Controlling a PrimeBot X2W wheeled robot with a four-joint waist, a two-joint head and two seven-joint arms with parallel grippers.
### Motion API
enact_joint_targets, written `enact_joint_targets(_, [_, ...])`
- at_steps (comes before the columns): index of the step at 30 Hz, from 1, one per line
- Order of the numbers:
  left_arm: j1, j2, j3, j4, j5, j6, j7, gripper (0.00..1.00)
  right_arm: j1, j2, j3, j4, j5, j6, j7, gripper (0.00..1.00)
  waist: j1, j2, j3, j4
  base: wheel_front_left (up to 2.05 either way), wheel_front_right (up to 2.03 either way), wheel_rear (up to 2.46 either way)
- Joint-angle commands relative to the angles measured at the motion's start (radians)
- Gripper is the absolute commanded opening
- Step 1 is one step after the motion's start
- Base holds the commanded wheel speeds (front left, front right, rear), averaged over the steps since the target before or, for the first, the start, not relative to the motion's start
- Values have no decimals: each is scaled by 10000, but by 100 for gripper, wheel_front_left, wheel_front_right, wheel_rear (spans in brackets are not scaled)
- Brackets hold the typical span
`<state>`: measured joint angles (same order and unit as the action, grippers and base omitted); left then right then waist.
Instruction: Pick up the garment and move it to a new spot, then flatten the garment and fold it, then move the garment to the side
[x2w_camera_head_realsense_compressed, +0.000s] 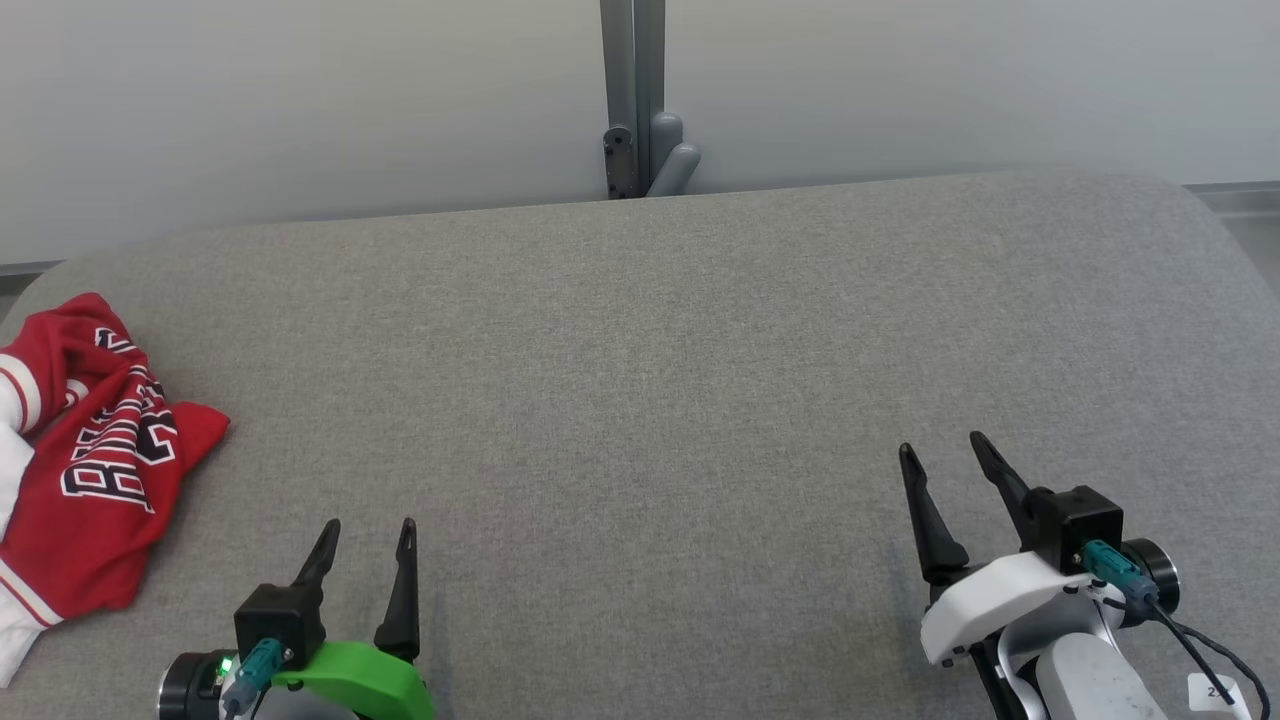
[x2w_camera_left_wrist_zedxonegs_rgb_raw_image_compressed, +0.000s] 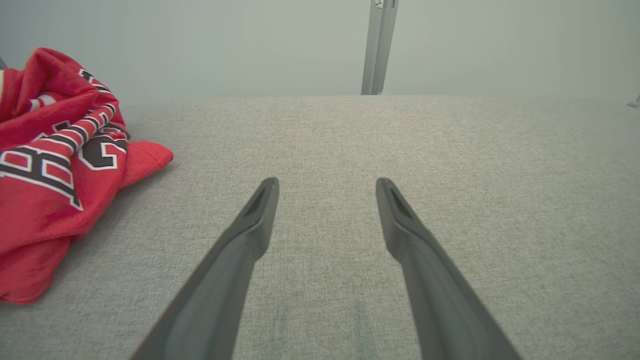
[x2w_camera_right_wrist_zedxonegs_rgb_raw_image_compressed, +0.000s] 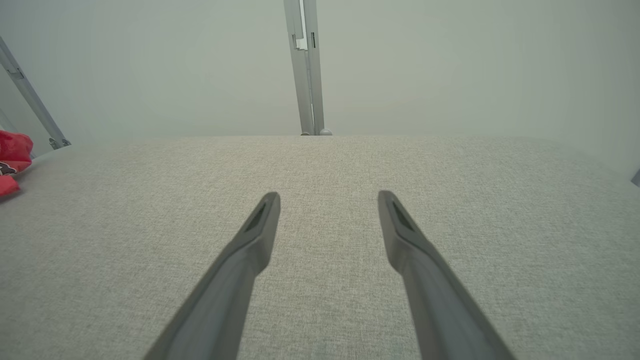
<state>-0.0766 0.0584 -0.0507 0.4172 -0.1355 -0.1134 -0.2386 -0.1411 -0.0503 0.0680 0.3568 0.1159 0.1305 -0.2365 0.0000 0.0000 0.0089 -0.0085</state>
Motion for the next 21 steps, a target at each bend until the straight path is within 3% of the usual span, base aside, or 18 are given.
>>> enact_joint_targets(1, [-158,34,27,-10,242,48,-101,100,-123,-26,0,11,-253,3,-104,100,0,0,2,-1,0,0,0])
enact_joint_targets(13, [-153,3,29,79,1004,11,-292,100,-145,-22,48,48,-1098,2,-312,100,0,0,16,25,0,0,0])
enact_joint_targets(21, [-95,-20,113,55,967,10,-274,100,-101,-16,64,1,-1052,2,-295,100,0,0,-10,100,0,0,0])
